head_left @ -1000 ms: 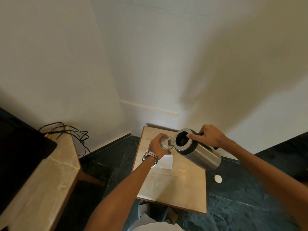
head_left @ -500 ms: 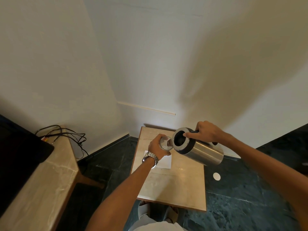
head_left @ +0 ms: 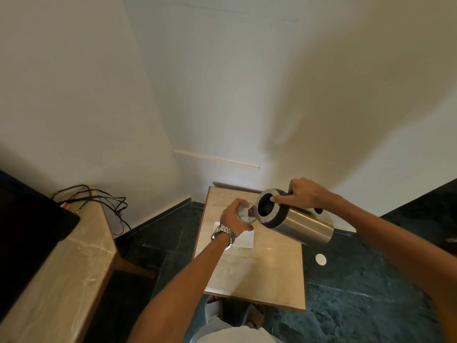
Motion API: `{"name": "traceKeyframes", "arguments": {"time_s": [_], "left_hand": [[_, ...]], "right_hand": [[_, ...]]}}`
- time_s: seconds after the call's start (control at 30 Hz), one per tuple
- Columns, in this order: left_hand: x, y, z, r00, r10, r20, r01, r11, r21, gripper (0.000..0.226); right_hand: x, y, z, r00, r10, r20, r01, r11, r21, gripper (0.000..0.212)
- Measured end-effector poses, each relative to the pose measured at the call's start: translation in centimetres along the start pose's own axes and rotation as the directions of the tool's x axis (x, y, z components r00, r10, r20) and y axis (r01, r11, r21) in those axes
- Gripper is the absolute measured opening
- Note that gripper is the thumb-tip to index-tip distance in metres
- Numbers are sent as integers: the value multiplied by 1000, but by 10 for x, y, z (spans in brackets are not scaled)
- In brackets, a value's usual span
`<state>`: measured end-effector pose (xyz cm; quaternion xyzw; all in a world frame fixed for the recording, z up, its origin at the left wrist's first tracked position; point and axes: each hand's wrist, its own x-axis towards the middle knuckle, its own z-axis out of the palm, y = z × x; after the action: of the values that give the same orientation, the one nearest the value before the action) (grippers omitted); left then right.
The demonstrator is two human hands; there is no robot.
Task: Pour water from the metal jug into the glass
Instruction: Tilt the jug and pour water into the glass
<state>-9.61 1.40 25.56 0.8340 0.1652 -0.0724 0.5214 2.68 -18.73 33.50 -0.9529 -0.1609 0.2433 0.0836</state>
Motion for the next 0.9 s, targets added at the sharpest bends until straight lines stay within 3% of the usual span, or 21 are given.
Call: {"name": "traceKeyframes", "arguments": {"time_s": [0.9], "left_hand": [[-2, -1, 7, 1000, -3, 21, 3, 1000, -12, 70]], "right_hand": [[-5, -5, -1, 1000, -4, 26, 5, 999, -47, 55]]}}
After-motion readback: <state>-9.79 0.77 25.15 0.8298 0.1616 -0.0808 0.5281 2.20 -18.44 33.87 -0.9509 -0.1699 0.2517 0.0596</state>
